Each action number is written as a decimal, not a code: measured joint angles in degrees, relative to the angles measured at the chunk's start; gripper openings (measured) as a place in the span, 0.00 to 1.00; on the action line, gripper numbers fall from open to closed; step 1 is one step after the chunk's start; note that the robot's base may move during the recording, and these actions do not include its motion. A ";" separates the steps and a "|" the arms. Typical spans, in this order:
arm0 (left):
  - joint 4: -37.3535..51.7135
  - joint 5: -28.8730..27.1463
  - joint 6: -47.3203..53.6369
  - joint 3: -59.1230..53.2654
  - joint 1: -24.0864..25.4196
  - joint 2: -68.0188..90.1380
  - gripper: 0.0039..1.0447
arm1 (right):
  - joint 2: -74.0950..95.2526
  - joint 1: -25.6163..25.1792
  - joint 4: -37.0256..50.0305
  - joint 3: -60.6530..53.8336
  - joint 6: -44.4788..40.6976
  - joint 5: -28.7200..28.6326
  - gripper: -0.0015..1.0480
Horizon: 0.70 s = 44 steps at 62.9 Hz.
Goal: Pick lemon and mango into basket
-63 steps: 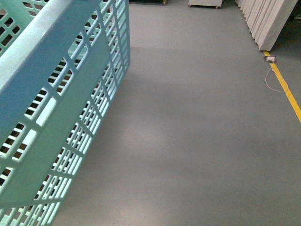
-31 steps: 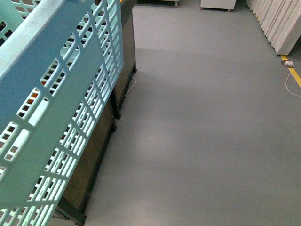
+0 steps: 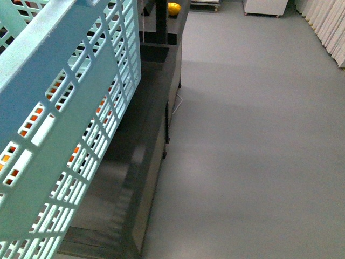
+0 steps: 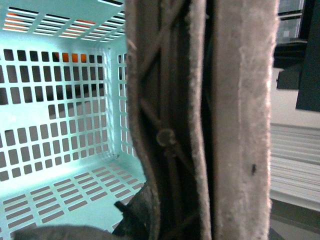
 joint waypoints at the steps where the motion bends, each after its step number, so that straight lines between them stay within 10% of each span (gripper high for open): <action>1: 0.00 -0.02 0.00 0.00 0.00 0.00 0.13 | 0.00 -0.02 0.00 0.00 0.00 -0.20 0.92; 44: -0.02 0.02 0.17 0.07 0.07 0.00 0.13 | -0.02 -0.02 0.00 0.00 0.00 0.00 0.92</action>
